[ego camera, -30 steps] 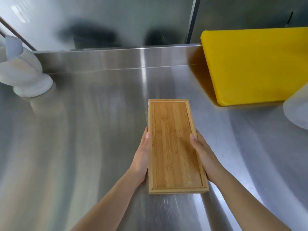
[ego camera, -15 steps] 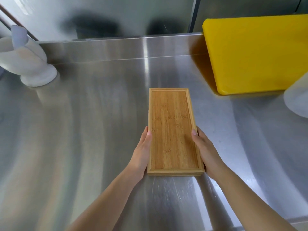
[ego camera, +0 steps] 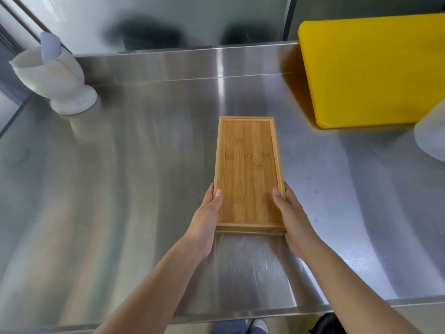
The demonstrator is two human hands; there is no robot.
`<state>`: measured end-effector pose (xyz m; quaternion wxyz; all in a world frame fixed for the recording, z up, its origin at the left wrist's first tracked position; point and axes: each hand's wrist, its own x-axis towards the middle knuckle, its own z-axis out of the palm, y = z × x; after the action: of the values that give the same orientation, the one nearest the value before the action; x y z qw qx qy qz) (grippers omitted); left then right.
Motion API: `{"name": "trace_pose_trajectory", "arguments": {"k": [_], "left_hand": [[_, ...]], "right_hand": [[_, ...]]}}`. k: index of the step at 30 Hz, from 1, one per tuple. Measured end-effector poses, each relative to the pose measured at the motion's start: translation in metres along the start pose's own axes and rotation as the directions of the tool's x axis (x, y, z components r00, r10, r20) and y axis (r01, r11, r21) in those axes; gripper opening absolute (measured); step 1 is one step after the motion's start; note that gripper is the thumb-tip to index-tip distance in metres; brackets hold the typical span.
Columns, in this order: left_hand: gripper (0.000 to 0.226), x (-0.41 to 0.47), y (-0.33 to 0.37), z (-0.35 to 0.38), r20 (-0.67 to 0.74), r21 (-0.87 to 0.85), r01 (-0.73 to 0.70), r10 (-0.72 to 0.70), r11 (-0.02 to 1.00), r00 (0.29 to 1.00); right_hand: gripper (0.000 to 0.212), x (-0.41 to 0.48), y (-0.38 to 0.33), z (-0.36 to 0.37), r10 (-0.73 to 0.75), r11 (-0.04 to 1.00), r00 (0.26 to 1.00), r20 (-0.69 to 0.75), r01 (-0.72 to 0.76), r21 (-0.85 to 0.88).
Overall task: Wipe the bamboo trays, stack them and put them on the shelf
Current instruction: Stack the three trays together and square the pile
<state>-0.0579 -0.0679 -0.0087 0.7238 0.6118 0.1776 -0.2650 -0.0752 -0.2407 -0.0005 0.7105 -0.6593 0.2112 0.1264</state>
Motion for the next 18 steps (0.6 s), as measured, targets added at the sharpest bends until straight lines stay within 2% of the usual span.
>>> {"name": "trace_pose_trajectory", "arguments": {"k": [3,5,6,8,12,18], "left_hand": [[0.066,-0.001,-0.001,-0.004,0.02,-0.039,0.01,-0.009,0.999,1.0],[0.084,-0.003,0.0,-0.006,0.036,0.018,0.027,-0.028,0.999,0.999],[0.086,-0.003,0.001,-0.007,0.016,0.078,0.04,-0.041,0.996,0.999],[0.083,-0.006,0.006,-0.006,-0.022,0.18,0.088,-0.086,0.98,0.996],[0.084,-0.006,0.013,-0.003,-0.067,0.235,0.129,-0.116,0.963,0.991],[0.074,-0.009,0.011,0.0,-0.154,0.156,0.117,-0.093,0.981,0.984]], "right_hand": [[0.072,-0.002,0.001,-0.003,-0.016,1.0,1.0,0.005,0.016,0.008],[0.08,-0.003,0.001,-0.006,-0.008,1.0,1.0,-0.009,0.008,-0.003],[0.079,-0.004,0.002,-0.008,0.004,1.0,1.0,-0.028,-0.004,-0.015],[0.068,-0.007,0.006,-0.012,0.032,0.999,0.998,-0.053,-0.033,-0.029],[0.054,-0.015,0.009,-0.008,0.03,0.999,1.0,0.006,-0.03,-0.013],[0.052,-0.019,-0.001,0.0,0.09,0.989,0.996,0.0,-0.089,0.117]]}}
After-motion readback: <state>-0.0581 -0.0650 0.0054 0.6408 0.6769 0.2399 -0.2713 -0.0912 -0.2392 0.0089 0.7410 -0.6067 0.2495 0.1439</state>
